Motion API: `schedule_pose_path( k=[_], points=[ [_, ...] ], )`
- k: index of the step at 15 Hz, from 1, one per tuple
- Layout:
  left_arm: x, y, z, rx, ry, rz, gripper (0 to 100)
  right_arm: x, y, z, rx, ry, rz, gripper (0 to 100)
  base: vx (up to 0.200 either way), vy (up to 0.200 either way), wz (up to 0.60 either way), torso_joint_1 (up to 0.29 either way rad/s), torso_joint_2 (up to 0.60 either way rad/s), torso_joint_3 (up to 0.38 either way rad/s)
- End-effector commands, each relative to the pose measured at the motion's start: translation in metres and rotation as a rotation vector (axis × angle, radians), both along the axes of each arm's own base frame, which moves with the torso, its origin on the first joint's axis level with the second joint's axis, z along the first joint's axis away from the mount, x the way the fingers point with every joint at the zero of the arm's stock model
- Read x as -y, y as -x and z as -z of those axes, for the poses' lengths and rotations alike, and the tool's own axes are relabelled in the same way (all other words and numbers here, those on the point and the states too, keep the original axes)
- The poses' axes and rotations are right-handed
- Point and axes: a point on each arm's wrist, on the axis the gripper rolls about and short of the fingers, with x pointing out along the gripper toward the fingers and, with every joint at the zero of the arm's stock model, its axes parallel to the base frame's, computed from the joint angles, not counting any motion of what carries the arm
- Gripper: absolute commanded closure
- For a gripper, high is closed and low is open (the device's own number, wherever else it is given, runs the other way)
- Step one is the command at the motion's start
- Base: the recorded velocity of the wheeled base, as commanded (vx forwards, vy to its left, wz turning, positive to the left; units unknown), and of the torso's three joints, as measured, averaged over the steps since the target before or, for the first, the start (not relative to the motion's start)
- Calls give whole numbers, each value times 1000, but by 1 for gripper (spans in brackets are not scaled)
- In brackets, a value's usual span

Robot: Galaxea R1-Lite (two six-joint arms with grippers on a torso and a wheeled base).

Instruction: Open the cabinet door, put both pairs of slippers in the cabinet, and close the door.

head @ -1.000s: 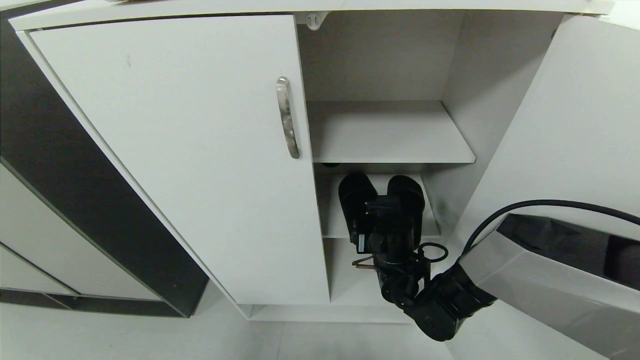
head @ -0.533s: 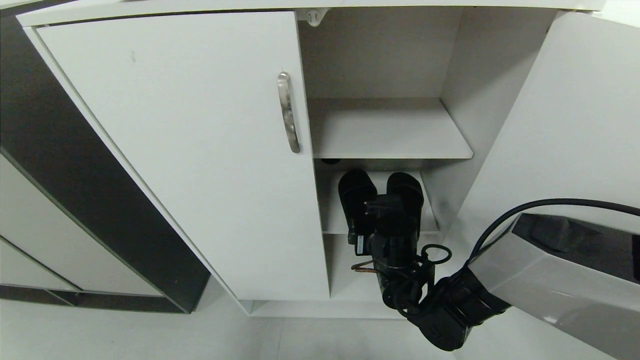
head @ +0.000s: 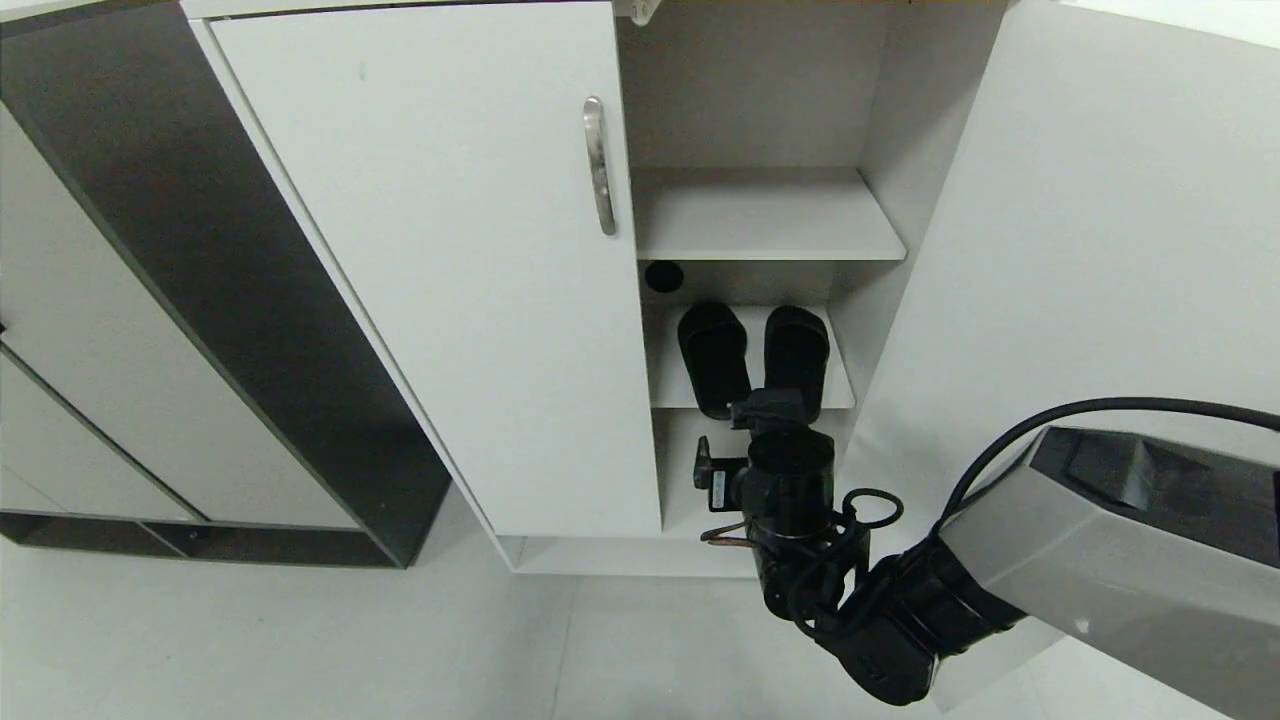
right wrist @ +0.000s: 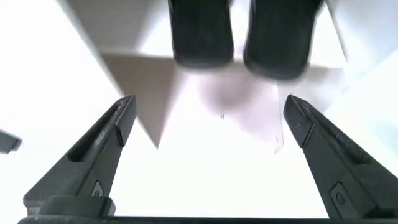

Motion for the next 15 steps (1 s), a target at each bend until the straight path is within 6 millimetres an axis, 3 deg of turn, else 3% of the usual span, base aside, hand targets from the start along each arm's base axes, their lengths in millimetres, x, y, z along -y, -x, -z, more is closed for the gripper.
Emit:
schedule_pose_path(
  k=[1, 9, 15],
  points=[
    [0, 0, 0, 0, -10, 0, 100, 0, 0, 0, 0, 0, 0, 0, -200, 0, 0, 7, 2, 2],
    [0, 0, 0, -2, -8, 2, 100, 2, 2, 0, -3, 5, 0, 0, 0, 0, 0, 0, 0, 0],
    [0, 0, 0, -3, -8, 2, 100, 2, 2, 0, -4, 8, 0, 0, 0, 0, 0, 0, 0, 183]
  ],
)
